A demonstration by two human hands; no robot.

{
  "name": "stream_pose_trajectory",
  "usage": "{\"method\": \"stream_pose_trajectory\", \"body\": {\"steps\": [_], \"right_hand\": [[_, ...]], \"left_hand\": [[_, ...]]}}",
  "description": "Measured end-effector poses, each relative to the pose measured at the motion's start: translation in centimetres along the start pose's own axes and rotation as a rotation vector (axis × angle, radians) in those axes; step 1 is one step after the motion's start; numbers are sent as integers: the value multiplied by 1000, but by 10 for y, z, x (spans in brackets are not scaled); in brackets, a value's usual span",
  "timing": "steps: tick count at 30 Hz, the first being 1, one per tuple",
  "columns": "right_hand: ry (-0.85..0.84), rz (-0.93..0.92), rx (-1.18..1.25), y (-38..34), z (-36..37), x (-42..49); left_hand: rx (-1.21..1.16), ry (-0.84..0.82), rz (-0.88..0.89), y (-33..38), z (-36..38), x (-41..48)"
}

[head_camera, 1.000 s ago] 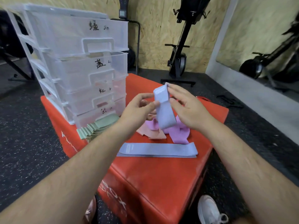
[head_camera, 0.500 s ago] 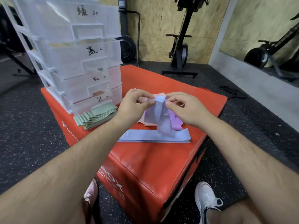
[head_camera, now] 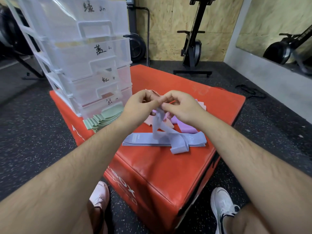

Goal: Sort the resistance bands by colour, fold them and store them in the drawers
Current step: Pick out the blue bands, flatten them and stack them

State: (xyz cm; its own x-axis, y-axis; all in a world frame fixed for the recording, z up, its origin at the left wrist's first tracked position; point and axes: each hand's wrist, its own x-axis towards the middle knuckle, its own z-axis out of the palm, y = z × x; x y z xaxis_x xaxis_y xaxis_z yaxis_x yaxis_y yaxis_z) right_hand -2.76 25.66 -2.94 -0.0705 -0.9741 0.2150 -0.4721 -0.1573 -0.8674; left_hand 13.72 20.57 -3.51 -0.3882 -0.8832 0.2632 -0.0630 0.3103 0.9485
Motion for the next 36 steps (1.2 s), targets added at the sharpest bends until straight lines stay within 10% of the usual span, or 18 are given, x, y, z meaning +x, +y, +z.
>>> {"method": "stream_pose_trajectory", "body": {"steps": [26, 36], "right_hand": [[-417, 333, -575, 31, -76, -18], [-237, 573, -212, 69, -95, -48]], "left_hand": [[-157, 356, -211, -39, -83, 3], [107, 271, -432, -71, -71, -10]]}}
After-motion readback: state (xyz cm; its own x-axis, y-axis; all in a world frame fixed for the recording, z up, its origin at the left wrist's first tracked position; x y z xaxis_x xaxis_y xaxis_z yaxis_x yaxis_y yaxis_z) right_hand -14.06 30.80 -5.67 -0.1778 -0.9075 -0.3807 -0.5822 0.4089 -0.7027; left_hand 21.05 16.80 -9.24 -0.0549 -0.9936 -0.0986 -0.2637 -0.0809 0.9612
